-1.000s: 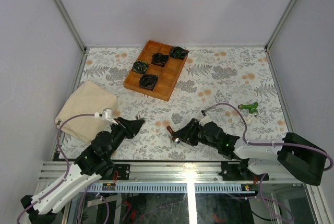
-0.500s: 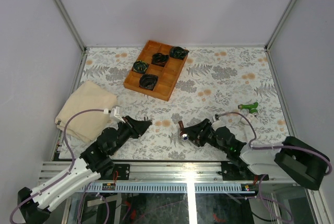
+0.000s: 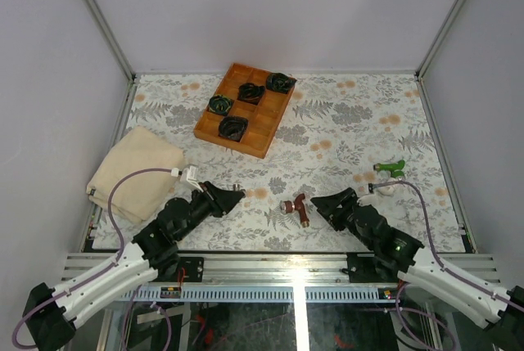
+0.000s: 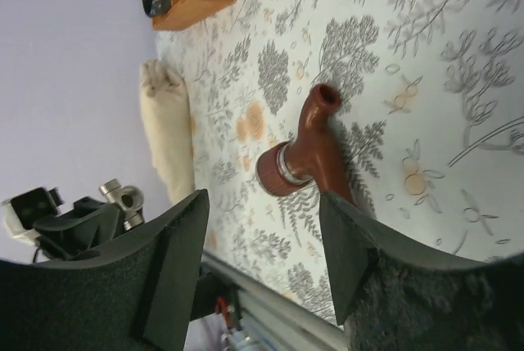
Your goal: Install the water faucets
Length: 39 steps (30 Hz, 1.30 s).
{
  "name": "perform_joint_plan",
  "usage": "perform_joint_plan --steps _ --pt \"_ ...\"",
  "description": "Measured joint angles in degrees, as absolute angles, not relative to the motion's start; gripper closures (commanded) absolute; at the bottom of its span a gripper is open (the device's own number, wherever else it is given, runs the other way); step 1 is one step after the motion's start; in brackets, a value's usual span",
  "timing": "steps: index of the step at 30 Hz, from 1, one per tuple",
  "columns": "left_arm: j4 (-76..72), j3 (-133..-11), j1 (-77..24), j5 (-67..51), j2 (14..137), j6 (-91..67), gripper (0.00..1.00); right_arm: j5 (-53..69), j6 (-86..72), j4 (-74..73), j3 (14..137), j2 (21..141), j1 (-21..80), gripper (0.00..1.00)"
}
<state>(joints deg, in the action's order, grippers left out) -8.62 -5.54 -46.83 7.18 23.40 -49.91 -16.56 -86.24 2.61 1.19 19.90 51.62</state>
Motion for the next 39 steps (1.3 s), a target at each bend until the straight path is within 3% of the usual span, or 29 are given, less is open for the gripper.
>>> perform_joint_plan --steps 5,14,19,26,28,33,39 --pt "-12.64 -4.97 -46.83 5.72 26.39 -50.37 1.0 -21.63 -77.62 -12.95 8.95 19.44 51.62 0.34" --pt "-16.73 -4.56 -46.83 3.55 29.8 -50.96 1.0 -18.68 -60.71 -14.28 25.43 53.89 51.59 0.25" --pt "-15.35 -4.56 -46.83 3.66 25.26 -50.94 1.0 -15.07 -56.66 -11.4 27.7 60.36 51.59 0.14" --pt "-11.57 -4.56 -46.83 5.45 18.68 -50.46 1.0 -9.67 -56.12 -8.25 21.3 51.44 51.59 0.14" --pt "-10.48 -4.58 -46.83 5.61 18.61 -50.19 1.0 -7.88 -55.81 -7.51 21.23 52.62 51.57 0.18" --pt "-7.97 -4.69 -46.83 5.63 18.94 -49.87 1.0 -1.26 -54.72 -1.26 22.81 64.42 52.34 0.24" --pt "-3.73 -4.99 -46.83 6.87 14.96 -49.87 1.0 1.45 -53.91 6.96 36.07 79.0 61.6 0.23"
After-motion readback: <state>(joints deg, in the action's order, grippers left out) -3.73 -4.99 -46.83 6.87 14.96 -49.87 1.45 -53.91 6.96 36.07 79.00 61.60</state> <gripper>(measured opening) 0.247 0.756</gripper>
